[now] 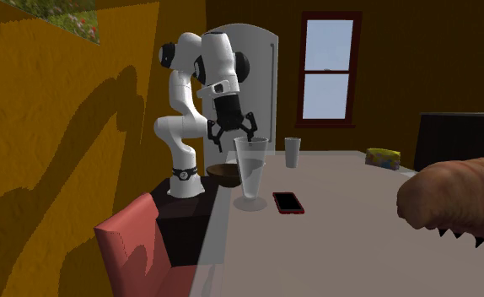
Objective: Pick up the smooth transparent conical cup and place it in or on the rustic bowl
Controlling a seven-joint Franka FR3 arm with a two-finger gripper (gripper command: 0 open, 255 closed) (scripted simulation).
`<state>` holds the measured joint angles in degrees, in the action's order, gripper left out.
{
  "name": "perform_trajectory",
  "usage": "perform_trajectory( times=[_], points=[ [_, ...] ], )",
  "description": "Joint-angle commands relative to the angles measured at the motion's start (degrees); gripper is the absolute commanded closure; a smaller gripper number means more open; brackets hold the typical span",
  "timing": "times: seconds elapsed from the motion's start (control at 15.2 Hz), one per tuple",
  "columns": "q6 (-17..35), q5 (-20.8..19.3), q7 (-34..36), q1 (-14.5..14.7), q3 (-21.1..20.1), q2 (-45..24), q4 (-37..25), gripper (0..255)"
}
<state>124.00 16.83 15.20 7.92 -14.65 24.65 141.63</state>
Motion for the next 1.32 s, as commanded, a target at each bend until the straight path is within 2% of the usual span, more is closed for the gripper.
perform_trajectory(
  times=[0.0, 0.07, 0.66, 1.25],
  points=[
    [0.0, 0.0, 0.0, 0.0, 0.0, 0.0, 0.0, 0],
    [0.0, 0.0, 0.0, 0.0, 0.0, 0.0, 0.0, 255],
    [0.0, 0.0, 0.0, 0.0, 0.0, 0.0, 0.0, 255],
    [-7.3, -0.9, 1.1, -0.3, 0.8, 2.0, -5.4, 255]
  ],
)
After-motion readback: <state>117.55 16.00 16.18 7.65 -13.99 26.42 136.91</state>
